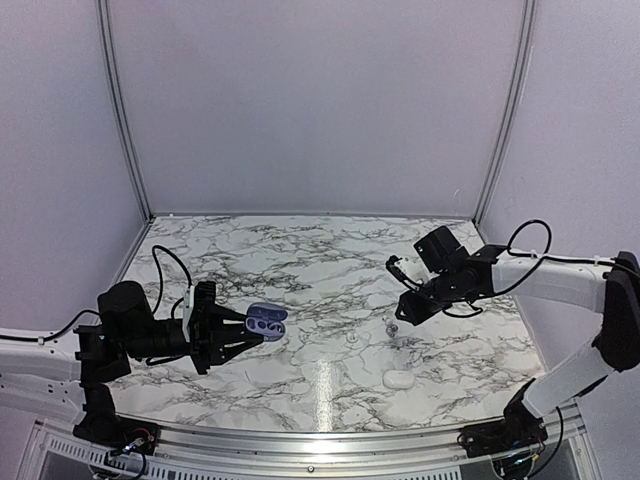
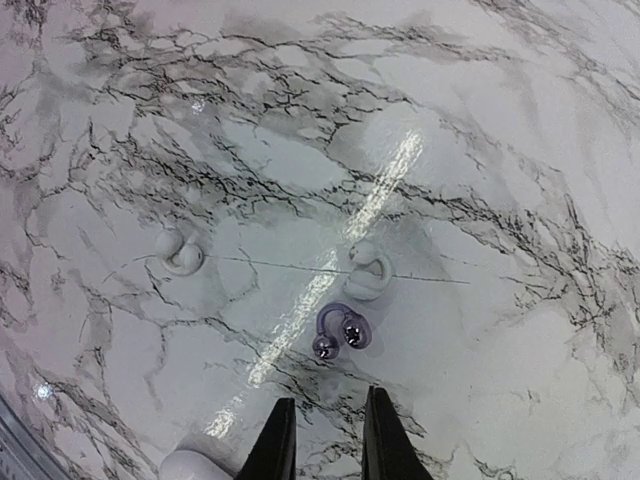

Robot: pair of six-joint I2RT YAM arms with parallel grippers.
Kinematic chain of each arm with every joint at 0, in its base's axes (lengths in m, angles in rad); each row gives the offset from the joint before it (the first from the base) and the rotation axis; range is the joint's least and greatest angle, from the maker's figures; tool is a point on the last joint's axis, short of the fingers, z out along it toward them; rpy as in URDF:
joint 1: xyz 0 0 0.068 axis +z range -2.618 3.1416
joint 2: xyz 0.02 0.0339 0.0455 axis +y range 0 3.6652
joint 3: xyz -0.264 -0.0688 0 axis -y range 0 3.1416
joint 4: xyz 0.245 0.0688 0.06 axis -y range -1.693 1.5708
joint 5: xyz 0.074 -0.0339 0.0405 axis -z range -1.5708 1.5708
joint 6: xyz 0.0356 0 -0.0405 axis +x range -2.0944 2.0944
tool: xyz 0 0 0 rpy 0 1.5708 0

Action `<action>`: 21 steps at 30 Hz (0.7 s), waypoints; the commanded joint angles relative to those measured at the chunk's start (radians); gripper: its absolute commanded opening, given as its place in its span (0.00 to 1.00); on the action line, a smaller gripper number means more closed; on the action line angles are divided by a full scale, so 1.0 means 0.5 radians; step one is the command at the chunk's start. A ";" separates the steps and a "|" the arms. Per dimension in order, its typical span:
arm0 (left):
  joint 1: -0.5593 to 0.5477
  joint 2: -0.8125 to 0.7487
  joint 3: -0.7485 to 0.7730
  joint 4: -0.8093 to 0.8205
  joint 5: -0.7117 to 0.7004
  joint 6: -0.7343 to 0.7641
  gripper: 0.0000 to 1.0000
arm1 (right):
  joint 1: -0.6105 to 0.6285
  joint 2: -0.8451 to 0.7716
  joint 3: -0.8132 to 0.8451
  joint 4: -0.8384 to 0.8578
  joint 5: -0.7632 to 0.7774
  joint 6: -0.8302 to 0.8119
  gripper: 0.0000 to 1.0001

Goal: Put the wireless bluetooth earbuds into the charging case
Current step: Move the left earbud to the center of the board.

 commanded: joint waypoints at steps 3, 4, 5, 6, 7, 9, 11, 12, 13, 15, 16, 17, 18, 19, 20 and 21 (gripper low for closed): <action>0.009 -0.014 -0.008 0.111 -0.023 -0.006 0.00 | -0.006 0.152 0.021 0.116 0.190 -0.008 0.25; 0.009 -0.014 -0.011 0.111 -0.022 -0.008 0.00 | -0.012 0.170 0.015 0.139 0.161 -0.014 0.28; 0.009 -0.015 -0.015 0.113 -0.023 -0.008 0.00 | -0.013 0.188 0.015 0.167 0.128 -0.015 0.31; 0.009 -0.019 -0.018 0.111 -0.024 -0.008 0.00 | -0.016 0.208 0.014 0.189 0.097 -0.018 0.33; 0.009 -0.023 -0.020 0.111 -0.025 -0.007 0.00 | -0.017 0.232 0.017 0.202 0.083 -0.020 0.35; 0.009 -0.037 -0.026 0.111 -0.026 -0.005 0.00 | -0.016 0.279 0.035 0.199 0.078 -0.033 0.39; 0.008 -0.050 -0.032 0.111 -0.032 -0.002 0.00 | -0.017 0.302 0.041 0.189 0.107 -0.042 0.41; 0.009 -0.051 -0.033 0.111 -0.040 -0.002 0.00 | -0.017 0.303 0.038 0.187 0.118 -0.047 0.41; 0.009 -0.050 -0.036 0.111 -0.042 -0.002 0.00 | -0.021 0.304 0.038 0.184 0.118 -0.051 0.41; 0.009 -0.040 -0.034 0.111 -0.036 0.000 0.00 | -0.023 0.319 0.038 0.180 0.095 -0.052 0.41; 0.009 -0.037 -0.031 0.113 -0.036 -0.002 0.00 | -0.023 0.329 0.042 0.175 0.071 -0.055 0.40; 0.009 -0.033 -0.030 0.113 -0.036 0.000 0.00 | -0.022 0.334 0.042 0.174 0.046 -0.055 0.40; 0.009 -0.034 -0.030 0.114 -0.035 0.000 0.00 | -0.024 0.335 0.041 0.177 0.027 -0.054 0.39; 0.009 -0.037 -0.030 0.114 -0.036 0.003 0.00 | -0.023 0.332 0.034 0.186 0.010 -0.046 0.38; 0.009 -0.039 -0.030 0.114 -0.037 0.004 0.00 | -0.025 0.333 0.028 0.191 -0.007 -0.042 0.37; 0.009 -0.036 -0.028 0.114 -0.039 0.007 0.00 | -0.023 0.340 0.026 0.189 -0.009 -0.045 0.36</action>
